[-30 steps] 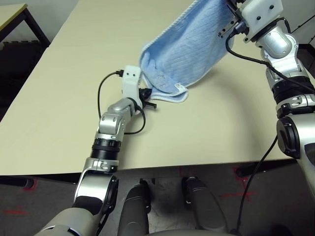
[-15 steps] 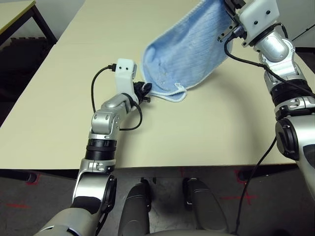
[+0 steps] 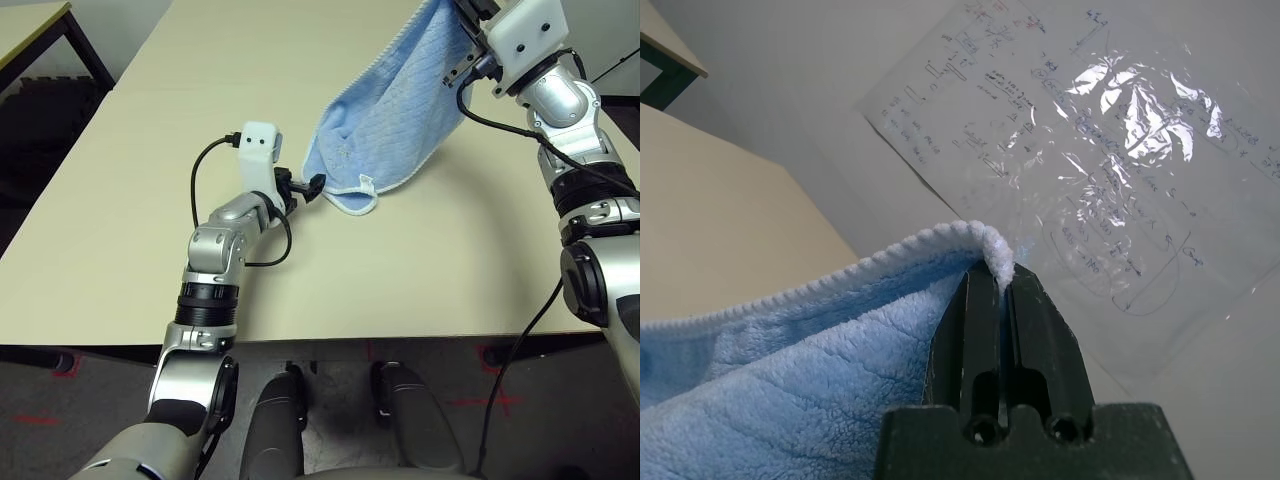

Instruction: Fold the towel and set it aside.

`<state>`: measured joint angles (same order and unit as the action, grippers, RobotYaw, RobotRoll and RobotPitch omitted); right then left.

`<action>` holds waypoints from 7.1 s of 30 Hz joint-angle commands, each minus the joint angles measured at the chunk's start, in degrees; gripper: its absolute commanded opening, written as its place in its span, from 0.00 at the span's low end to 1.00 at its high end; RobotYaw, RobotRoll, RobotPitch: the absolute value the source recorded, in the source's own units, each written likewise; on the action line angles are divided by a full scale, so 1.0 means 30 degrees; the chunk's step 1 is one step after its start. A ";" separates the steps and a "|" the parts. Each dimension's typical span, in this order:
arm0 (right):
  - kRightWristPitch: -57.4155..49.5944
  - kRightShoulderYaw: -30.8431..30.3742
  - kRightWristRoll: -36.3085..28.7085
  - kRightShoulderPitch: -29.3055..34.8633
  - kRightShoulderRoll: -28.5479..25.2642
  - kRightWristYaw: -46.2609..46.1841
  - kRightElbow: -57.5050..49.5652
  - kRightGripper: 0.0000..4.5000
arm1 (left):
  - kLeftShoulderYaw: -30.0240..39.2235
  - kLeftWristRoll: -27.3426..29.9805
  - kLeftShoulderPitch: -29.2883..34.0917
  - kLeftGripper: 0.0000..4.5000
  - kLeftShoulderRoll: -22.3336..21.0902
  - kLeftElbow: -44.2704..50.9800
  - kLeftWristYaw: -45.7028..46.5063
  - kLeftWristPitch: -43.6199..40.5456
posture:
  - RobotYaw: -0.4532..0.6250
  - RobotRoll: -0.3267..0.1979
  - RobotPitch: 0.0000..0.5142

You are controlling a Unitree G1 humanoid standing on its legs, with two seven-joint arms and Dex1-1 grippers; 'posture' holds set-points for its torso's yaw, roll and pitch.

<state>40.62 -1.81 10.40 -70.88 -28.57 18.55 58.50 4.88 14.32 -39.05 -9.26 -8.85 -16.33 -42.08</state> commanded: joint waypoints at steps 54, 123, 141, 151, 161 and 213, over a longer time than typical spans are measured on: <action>-0.0203 -0.0071 0.0030 0.0807 -0.0275 0.0092 -0.0714 0.00 | -0.0601 -0.3789 -0.0784 0.01 -0.2609 -0.0910 0.2059 0.6893 | 0.26 0.62 0.33; -0.0465 -0.0131 0.0143 0.1457 -0.0305 0.0441 -0.1351 0.00 | 0.1131 -0.1777 -0.2537 0.01 -0.0816 -1.0084 0.0459 0.7247 | 0.23 0.62 0.34; -0.0467 -0.0166 0.0172 0.1526 -0.0176 0.0485 -0.1158 0.00 | -0.3754 -1.1136 -0.0576 0.01 -0.5181 -0.4789 0.5258 1.4908 | 0.24 0.62 0.34; -0.3922 0.0147 0.0024 0.2226 -0.0472 0.0338 -0.0924 0.00 | -0.0613 -0.8926 0.1046 0.01 -0.5938 -0.1708 0.3646 1.2080 | 0.26 0.62 0.34; -0.9208 0.0218 -0.0354 0.1741 -0.0210 0.1160 -0.0055 0.00 | 0.1569 -0.7099 0.2099 0.01 -0.7090 0.0804 0.1877 0.9005 | 0.30 0.62 0.34; -1.1869 0.0701 -0.2286 -0.2129 -0.1003 0.4314 0.1977 0.00 | 0.1003 -0.6074 -0.3562 0.01 -1.3520 -0.3095 -0.2804 0.7189 | 0.30 0.62 0.34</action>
<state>6.26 -0.92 3.75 -77.13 -30.39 31.73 64.29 6.24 -3.58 -49.25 -48.12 -16.36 -24.82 -19.26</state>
